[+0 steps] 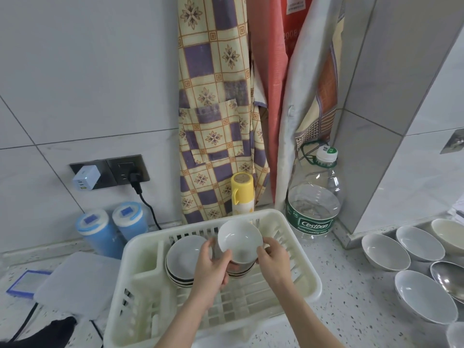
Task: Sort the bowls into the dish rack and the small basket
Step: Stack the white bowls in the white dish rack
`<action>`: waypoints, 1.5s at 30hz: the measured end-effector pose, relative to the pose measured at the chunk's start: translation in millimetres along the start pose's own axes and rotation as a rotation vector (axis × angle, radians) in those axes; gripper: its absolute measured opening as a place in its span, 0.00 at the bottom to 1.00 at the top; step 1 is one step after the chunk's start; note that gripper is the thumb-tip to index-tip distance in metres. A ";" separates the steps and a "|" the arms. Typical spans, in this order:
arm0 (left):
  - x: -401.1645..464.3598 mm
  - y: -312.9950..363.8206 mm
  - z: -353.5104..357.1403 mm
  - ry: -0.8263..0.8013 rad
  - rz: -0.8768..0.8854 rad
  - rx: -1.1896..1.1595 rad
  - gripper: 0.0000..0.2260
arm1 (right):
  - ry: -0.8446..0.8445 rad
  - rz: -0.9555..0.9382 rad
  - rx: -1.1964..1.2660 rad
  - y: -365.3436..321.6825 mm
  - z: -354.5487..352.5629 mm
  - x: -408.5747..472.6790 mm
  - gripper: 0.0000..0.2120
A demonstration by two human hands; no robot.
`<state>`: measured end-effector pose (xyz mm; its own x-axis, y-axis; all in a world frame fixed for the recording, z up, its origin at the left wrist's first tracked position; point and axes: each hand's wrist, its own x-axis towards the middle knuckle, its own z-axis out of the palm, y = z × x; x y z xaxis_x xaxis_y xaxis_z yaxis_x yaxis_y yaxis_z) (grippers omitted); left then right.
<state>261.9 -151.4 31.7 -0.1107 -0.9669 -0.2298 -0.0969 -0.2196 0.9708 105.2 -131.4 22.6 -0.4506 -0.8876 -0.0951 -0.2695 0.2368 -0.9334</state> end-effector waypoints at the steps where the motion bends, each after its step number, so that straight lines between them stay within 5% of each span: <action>1: 0.7 -0.2 0.4 0.018 0.007 0.019 0.15 | 0.002 0.000 -0.013 0.0 0.1 -0.2 0.12; 14: -10.9 -14.0 -1.2 0.033 -0.030 0.054 0.17 | -0.052 0.010 -0.104 4.1 5.0 1.3 0.16; 24: -15.1 -25.4 0.1 -0.028 -0.022 0.152 0.34 | -0.094 0.082 -0.093 7.0 6.4 3.7 0.18; 45: -39.8 -21.5 5.3 0.152 -0.058 0.091 0.34 | -0.055 0.044 -0.109 3.6 4.0 -3.4 0.21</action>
<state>263.1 -107.5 19.6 0.0483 -0.9628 -0.2657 -0.1885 -0.2700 0.9442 109.2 -129.2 18.2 -0.4177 -0.8949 -0.1571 -0.3427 0.3153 -0.8850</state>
